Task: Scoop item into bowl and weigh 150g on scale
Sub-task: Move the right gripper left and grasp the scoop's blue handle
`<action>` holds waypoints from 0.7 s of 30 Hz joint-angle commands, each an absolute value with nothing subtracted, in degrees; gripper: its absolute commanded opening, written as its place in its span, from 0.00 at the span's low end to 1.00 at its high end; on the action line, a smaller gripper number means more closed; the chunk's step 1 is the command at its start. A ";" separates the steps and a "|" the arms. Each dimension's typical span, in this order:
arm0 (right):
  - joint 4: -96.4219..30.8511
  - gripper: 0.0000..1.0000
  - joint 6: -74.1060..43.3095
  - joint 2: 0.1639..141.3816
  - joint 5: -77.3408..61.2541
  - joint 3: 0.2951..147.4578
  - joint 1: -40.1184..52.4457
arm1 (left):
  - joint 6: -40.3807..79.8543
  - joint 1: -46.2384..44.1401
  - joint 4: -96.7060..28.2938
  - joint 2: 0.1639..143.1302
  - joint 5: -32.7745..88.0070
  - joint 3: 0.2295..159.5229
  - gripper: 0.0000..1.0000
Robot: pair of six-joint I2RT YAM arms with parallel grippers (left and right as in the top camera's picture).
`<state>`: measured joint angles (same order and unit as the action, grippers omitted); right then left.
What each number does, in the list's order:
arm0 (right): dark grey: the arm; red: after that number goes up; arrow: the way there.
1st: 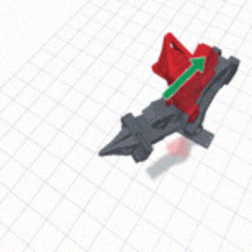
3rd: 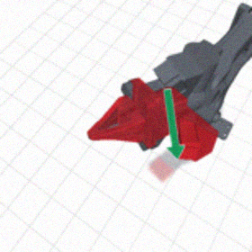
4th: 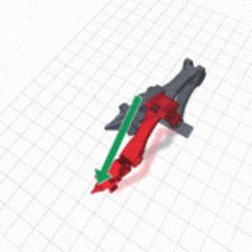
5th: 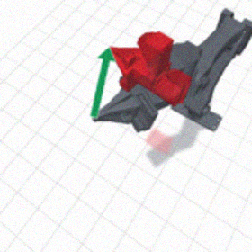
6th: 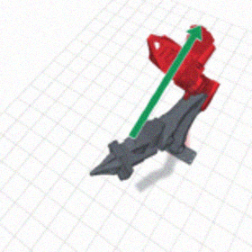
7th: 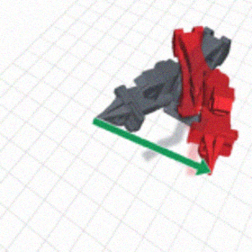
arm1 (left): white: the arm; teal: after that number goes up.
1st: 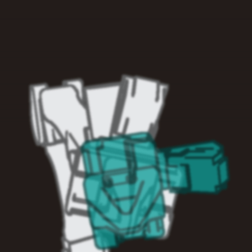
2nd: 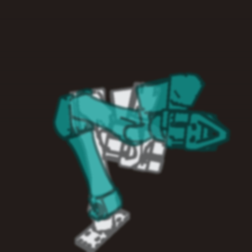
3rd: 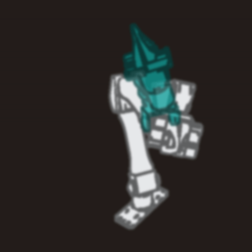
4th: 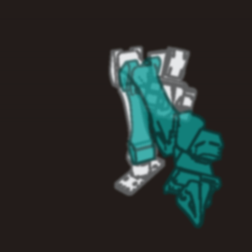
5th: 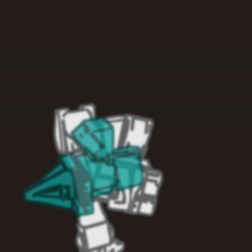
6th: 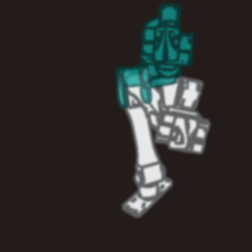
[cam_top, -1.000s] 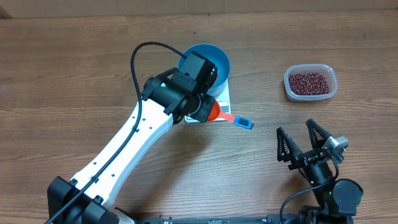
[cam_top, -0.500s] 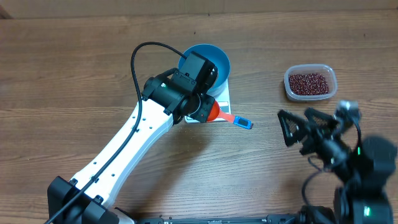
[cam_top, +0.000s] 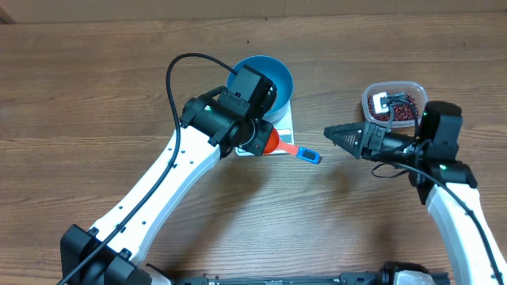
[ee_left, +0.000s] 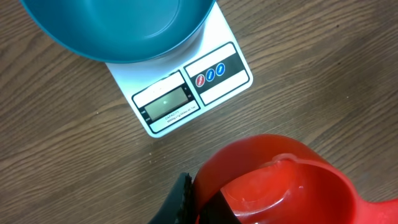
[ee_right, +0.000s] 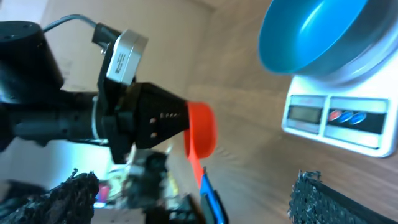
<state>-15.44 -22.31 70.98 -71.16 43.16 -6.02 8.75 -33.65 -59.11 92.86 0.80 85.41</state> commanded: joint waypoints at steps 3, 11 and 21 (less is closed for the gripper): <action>-14.85 1.00 -28.08 72.20 -76.60 44.34 -6.11 | 9.93 -33.30 -58.37 92.53 0.64 85.21 0.04; -16.73 1.00 -31.75 72.18 -76.51 44.31 -6.07 | 21.74 -33.30 -53.82 92.53 1.41 85.21 0.04; -16.78 1.00 -38.17 72.18 -71.61 44.31 -6.04 | 20.58 -33.34 -53.60 92.51 6.09 85.23 0.04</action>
<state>-16.78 -34.85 72.23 -74.72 43.16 -6.02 20.64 -33.65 -52.95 92.88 4.45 85.41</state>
